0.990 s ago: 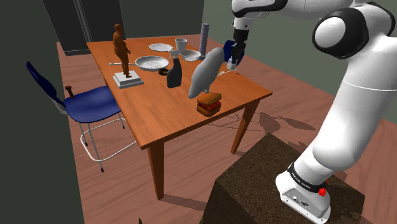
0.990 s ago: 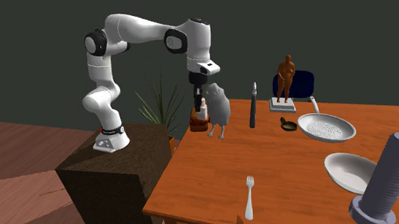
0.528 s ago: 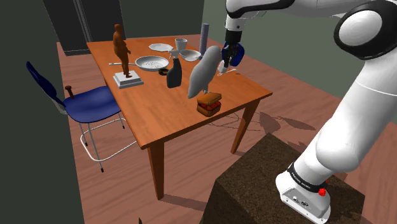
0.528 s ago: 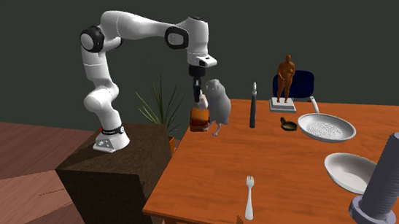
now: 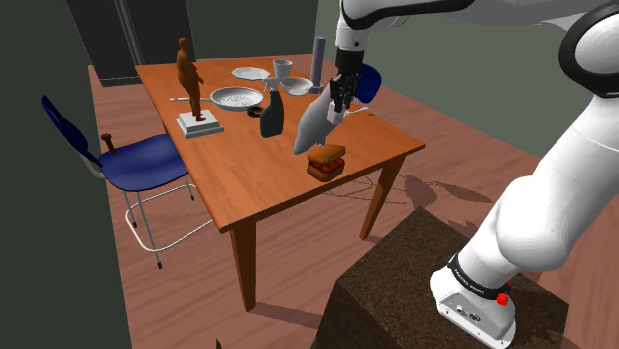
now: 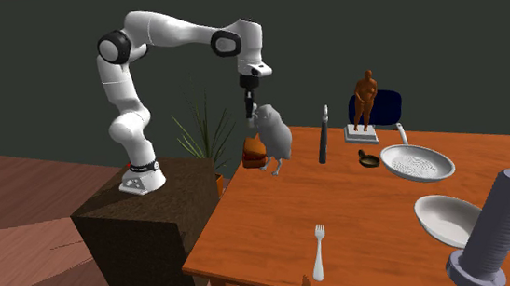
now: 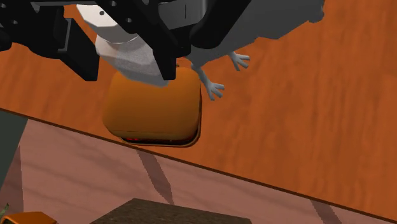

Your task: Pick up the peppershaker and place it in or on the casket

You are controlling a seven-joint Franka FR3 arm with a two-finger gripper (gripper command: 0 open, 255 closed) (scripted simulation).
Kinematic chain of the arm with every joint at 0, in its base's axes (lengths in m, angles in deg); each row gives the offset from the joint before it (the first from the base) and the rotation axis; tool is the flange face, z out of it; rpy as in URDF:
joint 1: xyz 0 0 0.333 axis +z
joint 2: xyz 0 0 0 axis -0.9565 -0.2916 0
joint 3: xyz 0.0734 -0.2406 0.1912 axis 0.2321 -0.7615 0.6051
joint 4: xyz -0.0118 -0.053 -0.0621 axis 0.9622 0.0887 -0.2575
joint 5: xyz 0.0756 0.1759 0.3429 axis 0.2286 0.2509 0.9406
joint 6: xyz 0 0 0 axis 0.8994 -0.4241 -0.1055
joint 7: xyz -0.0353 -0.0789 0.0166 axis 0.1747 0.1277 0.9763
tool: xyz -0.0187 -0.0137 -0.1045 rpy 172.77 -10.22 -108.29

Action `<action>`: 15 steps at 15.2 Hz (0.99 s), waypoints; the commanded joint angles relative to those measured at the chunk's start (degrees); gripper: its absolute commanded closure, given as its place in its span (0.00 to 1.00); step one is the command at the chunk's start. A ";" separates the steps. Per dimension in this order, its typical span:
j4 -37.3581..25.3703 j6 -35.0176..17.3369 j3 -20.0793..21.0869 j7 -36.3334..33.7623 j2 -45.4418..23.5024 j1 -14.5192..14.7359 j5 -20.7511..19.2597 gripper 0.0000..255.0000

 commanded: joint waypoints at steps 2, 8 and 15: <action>1.60 -0.83 1.27 -2.57 0.81 1.24 0.13 1.00; 5.76 -5.38 1.27 -2.43 0.41 1.23 0.20 1.00; 9.99 -10.63 1.25 -2.20 -0.61 1.21 0.38 1.00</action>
